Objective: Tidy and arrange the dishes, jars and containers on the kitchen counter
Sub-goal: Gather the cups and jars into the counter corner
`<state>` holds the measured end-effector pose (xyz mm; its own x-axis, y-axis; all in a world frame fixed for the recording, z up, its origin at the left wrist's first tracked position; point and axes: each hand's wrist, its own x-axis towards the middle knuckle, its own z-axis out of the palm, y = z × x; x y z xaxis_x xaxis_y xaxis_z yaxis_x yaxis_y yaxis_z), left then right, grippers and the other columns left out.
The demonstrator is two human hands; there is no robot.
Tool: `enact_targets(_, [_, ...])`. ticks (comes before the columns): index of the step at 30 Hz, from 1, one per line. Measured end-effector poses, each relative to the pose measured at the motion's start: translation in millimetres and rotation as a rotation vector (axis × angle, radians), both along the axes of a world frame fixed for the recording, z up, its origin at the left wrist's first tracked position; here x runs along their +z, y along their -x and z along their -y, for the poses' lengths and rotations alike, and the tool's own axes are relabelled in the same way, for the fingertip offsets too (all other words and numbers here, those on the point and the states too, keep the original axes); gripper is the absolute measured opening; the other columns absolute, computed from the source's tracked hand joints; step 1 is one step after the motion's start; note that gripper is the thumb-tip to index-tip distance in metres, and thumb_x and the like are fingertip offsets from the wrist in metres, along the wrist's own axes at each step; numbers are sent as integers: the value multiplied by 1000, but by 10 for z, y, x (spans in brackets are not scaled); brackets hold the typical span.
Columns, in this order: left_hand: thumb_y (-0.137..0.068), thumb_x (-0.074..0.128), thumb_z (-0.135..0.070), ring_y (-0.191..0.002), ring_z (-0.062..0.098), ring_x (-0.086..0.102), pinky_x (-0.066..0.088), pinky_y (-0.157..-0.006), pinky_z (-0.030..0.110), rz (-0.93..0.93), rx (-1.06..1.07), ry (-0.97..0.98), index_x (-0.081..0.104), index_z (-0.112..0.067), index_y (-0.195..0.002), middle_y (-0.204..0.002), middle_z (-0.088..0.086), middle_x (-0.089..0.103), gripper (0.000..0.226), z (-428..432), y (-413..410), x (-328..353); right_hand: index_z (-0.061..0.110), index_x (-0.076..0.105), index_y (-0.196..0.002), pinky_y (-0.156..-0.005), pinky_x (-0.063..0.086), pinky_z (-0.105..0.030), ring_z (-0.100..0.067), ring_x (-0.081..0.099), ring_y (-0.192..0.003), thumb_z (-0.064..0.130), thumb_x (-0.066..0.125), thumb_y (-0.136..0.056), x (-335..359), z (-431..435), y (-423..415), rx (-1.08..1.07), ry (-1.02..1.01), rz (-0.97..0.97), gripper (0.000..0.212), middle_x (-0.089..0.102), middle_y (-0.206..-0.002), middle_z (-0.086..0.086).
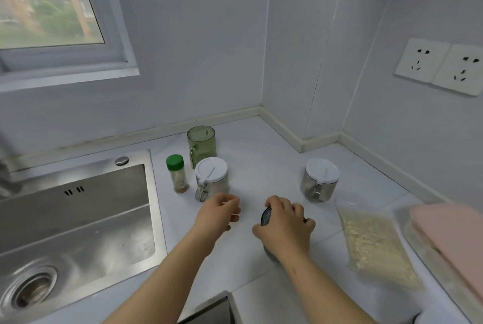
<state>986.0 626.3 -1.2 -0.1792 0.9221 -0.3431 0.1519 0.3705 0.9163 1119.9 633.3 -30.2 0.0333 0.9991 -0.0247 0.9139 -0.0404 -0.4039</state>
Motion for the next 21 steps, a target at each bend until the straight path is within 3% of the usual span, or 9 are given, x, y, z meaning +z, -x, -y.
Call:
enact_targets(5, [-95, 49, -21, -75, 13, 59, 47, -69, 25, -42, -14, -40, 59, -18, -94, -87, 1, 62, 10, -189, 64, 26, 30, 43, -120, -89, 25, -35, -18, 34, -119, 38, 53, -80, -22, -151, 60, 60, -20, 9, 42, 45, -126, 10])
enact_targets(8, [-94, 50, -18, -69, 16, 54, 48, -73, 32, -68, 53, -68, 60, -15, -93, -77, 3, 58, 10, -330, 125, 35, 28, 46, -117, -87, 25, -35, -19, 35, -118, 39, 50, -82, -41, -232, 97, 42, -22, 27, 37, 46, -125, 9])
enact_targets(11, [-92, 50, -15, -63, 17, 48, 46, -69, 30, -48, 118, -105, 58, -16, -85, -70, 1, 53, 11, -460, 219, 116, 26, 49, -113, -86, 26, -36, -20, 37, -116, 41, 45, -84, -53, -310, 138, 34, -36, 72, 33, 48, -122, 7])
enact_targets(13, [-92, 49, -15, -62, 17, 47, 42, -62, 26, -44, 124, -126, 55, -19, -78, -70, 2, 51, 16, -536, 288, 166, 26, 50, -112, -85, 27, -36, -20, 38, -115, 41, 43, -85, -43, -388, 165, 27, -28, 95, 32, 48, -121, 7])
enact_targets(17, [-91, 51, -18, -67, 19, 50, 44, -69, 32, -52, 109, -155, 55, -23, -77, -76, 2, 53, 16, -706, 425, 170, 26, 50, -114, -88, 28, -37, -19, 38, -115, 42, 41, -87, -42, -546, 236, 1, -9, 114, 33, 48, -121, 6])
enact_targets(21, [-92, 51, -16, -65, 15, 53, 44, -63, 29, -26, 85, -138, 54, -22, -78, -76, 1, 54, 15, -944, 560, 197, 26, 48, -115, -87, 29, -37, -20, 37, -115, 43, 39, -88, -47, -721, 329, 2, -2, 148, 33, 46, -122, 5])
